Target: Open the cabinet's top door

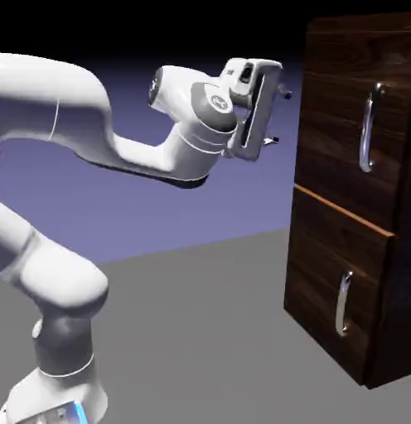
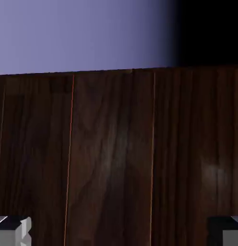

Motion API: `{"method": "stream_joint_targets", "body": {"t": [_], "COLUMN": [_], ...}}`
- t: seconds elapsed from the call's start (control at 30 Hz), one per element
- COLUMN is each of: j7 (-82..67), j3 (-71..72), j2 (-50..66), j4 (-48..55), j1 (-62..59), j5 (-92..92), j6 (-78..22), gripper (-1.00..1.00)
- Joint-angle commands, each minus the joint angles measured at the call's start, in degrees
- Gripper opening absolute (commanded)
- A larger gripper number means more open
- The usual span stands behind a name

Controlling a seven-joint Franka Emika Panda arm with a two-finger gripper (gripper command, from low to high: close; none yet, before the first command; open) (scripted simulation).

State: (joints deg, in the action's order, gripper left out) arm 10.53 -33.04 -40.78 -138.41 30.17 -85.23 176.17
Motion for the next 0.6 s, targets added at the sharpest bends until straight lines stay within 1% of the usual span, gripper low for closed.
{"method": "stream_joint_targets", "body": {"t": [0.0, 0.57], "j7": [-0.93, -16.8], "j3": [-0.97, -17.39], "j2": [-0.24, -4.27], "j4": [0.66, 11.89], "j1": [0.86, 15.52], "j5": [-2.5, -44.86], "j6": [0.06, 1.14], "gripper": [0.0, 0.0]}}
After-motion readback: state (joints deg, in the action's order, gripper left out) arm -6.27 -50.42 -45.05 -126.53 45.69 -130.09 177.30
